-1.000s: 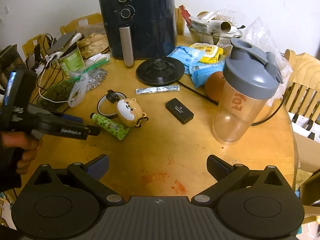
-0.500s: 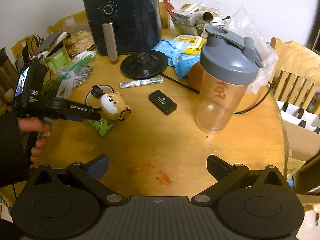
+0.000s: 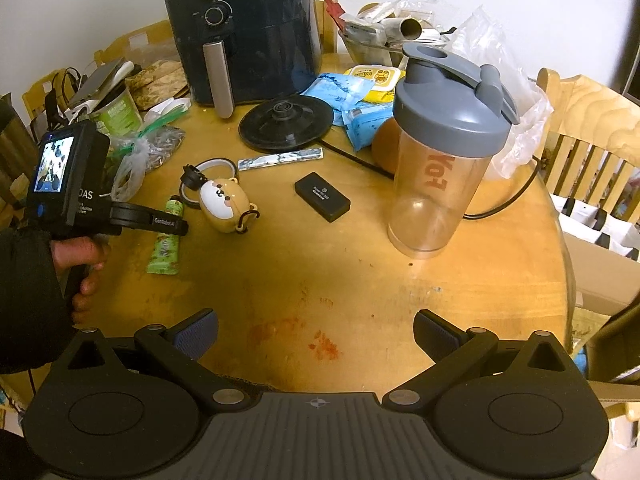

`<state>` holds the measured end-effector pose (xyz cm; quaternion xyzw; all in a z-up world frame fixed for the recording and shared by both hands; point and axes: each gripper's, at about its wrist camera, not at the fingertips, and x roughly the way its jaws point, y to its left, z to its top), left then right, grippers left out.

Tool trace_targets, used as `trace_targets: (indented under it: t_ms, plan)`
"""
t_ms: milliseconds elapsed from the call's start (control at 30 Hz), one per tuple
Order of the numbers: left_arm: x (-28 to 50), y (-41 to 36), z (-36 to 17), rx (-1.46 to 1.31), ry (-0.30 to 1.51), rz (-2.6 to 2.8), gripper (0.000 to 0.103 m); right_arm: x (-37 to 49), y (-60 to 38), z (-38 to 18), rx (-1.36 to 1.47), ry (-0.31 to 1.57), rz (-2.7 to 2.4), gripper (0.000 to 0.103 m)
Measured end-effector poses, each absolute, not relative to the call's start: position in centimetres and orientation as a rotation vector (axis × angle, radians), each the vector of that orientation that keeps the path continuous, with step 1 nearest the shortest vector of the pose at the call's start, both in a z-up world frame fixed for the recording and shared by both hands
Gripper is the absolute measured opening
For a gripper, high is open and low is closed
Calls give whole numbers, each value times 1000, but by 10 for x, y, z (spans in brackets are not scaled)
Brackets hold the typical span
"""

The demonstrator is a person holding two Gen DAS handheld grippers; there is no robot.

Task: Organize objects
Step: 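Close the left gripper around the green tube and lift it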

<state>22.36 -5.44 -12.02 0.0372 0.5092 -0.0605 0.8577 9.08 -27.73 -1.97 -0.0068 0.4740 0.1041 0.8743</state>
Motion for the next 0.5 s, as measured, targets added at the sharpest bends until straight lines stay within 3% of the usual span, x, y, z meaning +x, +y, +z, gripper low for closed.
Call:
trace_targets:
  t_ms: [500]
  plan:
    - [211,-42,-119,106,1091,-185,26,86,-277,-23,-25,990,243,103]
